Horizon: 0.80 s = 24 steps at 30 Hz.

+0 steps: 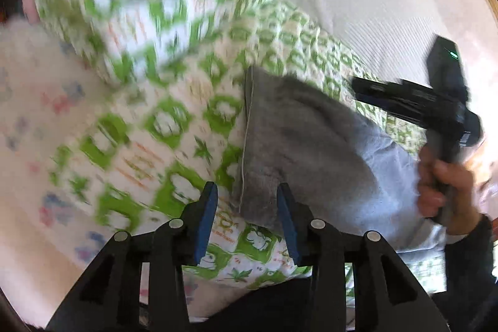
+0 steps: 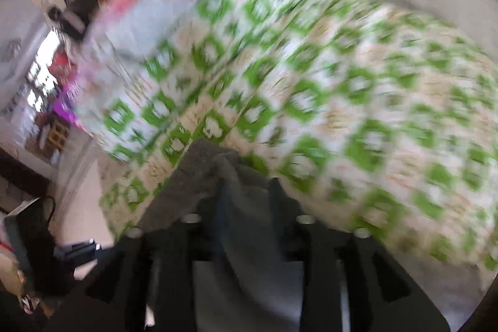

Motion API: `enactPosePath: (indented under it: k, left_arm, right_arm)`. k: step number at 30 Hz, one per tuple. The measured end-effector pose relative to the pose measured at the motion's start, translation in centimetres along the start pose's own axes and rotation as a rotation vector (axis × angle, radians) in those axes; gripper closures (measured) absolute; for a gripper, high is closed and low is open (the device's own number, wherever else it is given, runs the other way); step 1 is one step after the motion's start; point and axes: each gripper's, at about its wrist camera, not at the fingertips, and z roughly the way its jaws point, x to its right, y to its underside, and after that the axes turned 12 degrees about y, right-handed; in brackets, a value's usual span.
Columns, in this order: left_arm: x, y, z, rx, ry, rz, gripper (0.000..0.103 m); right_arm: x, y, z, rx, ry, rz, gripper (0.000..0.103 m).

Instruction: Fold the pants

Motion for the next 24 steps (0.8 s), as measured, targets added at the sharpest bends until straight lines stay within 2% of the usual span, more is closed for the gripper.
enactPosePath:
  k: [3,6,8,11,15,18,20,21,24]
  left_arm:
    - [3.2,-0.2,-1.1,0.006,0.044,0.075,0.063]
    - [8.5,0.4,-0.3,-0.036,0.137,0.189,0.057]
    - [11.6,1.2,1.1,-0.070,0.190,0.263,0.056]
    - [16.4,3.1,4.5,-0.162,0.255,0.376,0.056]
    - [20.6,4.7,9.5,-0.249,0.315,0.459,0.056]
    - [22.2,6.3,12.6,-0.331,0.321,0.502,0.056]
    - [21.7,7.2,14.8,-0.404,0.287,0.470,0.056]
    - [20.9,7.9,15.9,-0.477,0.304,0.425,0.057]
    - [19.4,9.1,15.1,-0.507,0.347,0.397,0.057]
  right_arm:
    - [4.8,1.1,-4.6,0.047,-0.008,0.085,0.060]
    - [9.1,2.6,-7.5,0.053,0.040,0.156,0.060]
    - [11.4,3.8,-8.5,0.040,0.098,0.181,0.060]
    - [13.7,4.6,-8.6,0.012,0.139,0.209,0.060]
    - [15.5,5.5,-8.1,-0.022,0.172,0.208,0.068]
    - [15.8,5.6,-7.0,-0.048,0.181,0.194,0.069]
    - [15.8,5.7,-6.1,-0.076,0.175,0.176,0.069]
    - [15.8,5.9,-5.8,-0.105,0.159,0.165,0.069]
    - [14.5,7.3,-5.0,-0.202,0.074,0.094,0.069]
